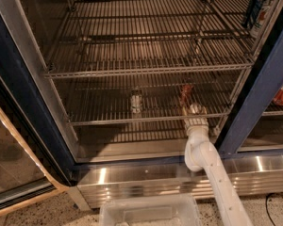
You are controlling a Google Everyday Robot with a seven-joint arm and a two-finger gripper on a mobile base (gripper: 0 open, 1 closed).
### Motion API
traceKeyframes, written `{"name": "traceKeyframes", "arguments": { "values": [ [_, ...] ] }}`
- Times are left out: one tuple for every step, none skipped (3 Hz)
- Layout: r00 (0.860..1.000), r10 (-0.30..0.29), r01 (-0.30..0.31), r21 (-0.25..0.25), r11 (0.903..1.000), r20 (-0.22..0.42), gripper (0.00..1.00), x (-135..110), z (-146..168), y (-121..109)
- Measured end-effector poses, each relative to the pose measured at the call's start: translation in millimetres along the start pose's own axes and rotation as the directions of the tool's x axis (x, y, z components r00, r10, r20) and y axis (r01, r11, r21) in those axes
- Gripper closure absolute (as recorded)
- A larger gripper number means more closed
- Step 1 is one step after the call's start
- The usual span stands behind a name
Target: Pick coke can from bottom shelf of fridge
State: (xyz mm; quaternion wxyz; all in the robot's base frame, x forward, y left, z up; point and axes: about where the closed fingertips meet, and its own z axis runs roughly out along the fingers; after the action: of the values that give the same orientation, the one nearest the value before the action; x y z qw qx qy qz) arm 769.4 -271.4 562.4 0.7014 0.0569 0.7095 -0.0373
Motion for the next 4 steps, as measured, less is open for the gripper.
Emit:
{"name": "traceKeyframes", "arguments": {
  "values": [
    [0.999, 0.036, -0.036, -0.023, 0.9991, -0.018, 1.00, -1, -20, 2],
    [0.999, 0.039, -0.040, -0.027, 0.9988, -0.019, 1.00, -1, -21, 4],
    [1.000, 0.015, -0.016, -0.039, 0.9991, -0.027, 1.00, -8, -26, 10],
    [0.999, 0.001, -0.003, -0.051, 0.9987, -0.033, 1.00, -26, -50, 8]
  ]
}}
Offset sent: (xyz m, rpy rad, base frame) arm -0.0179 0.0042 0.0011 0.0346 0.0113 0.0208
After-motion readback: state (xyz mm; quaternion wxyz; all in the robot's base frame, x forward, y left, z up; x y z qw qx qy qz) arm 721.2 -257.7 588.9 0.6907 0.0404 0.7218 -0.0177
